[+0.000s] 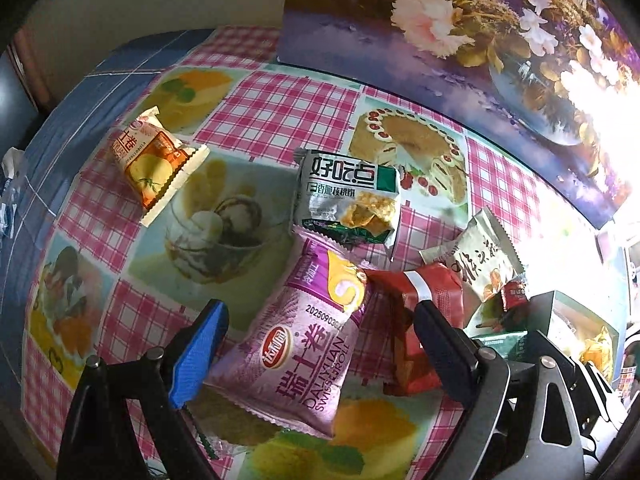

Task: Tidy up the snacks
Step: 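Grasp the pink pastry bag with the left tool while the right tool grasps the green box, then lift the green box toward the tray with the right tool while the left tool lifts the pink bag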

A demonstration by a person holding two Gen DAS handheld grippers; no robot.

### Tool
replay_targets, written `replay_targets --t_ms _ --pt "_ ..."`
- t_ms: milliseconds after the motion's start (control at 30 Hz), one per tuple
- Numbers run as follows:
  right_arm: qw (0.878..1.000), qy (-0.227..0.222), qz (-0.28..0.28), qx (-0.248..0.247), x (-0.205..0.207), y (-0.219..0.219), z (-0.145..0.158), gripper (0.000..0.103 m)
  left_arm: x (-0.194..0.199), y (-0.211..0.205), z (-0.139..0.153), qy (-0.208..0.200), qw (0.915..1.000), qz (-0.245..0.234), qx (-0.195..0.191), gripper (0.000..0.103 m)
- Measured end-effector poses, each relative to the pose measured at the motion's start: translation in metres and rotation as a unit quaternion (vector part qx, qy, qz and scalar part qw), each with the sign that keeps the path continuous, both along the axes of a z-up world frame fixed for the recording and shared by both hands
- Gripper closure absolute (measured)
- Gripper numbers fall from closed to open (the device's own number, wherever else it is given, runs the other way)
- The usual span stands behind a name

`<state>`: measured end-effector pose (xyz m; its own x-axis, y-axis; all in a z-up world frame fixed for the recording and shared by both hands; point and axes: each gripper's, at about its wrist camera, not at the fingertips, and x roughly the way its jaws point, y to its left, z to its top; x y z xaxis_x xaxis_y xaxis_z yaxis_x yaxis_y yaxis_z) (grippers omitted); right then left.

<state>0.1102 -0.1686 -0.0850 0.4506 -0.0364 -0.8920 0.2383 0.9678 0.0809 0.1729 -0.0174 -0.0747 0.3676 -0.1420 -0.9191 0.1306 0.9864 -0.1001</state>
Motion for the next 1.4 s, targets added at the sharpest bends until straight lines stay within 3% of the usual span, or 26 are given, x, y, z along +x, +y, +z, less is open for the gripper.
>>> replay_targets --t_ms 367,533,600,767,833,933,1233,1400 --pt "0.999 0.015 -0.005 -0.031 0.0 0.0 0.0 0.026 0.003 0.013 -0.009 0.014 0.9986 0.032 0.04 0.01" --pt "0.999 0.023 0.004 -0.041 0.002 0.004 -0.002 0.026 0.004 0.02 -0.01 0.016 0.9985 0.043 0.03 0.011" --pt "0.998 0.025 0.009 -0.05 0.001 0.006 -0.003 0.026 0.004 0.02 -0.009 0.014 0.9988 0.04 0.026 0.025" --pt "0.997 0.027 0.017 -0.063 0.001 0.01 -0.004 0.031 0.005 0.017 -0.008 0.015 0.999 0.033 0.025 0.035" --pt "0.998 0.026 0.015 -0.061 0.001 0.009 -0.004 0.033 0.003 0.016 -0.005 0.012 0.9991 0.032 0.023 0.055" --pt "0.998 0.023 0.013 -0.059 0.001 0.008 -0.004 0.036 0.002 0.015 -0.002 0.008 0.9991 0.032 0.027 0.061" --pt "0.999 0.008 0.003 -0.031 -0.004 0.007 0.002 0.039 -0.003 0.017 0.017 -0.013 0.9991 0.038 0.011 0.063" --pt "1.0 -0.018 0.001 -0.02 -0.009 0.007 0.025 0.039 -0.01 0.018 0.043 -0.047 0.9978 0.043 0.02 0.063"
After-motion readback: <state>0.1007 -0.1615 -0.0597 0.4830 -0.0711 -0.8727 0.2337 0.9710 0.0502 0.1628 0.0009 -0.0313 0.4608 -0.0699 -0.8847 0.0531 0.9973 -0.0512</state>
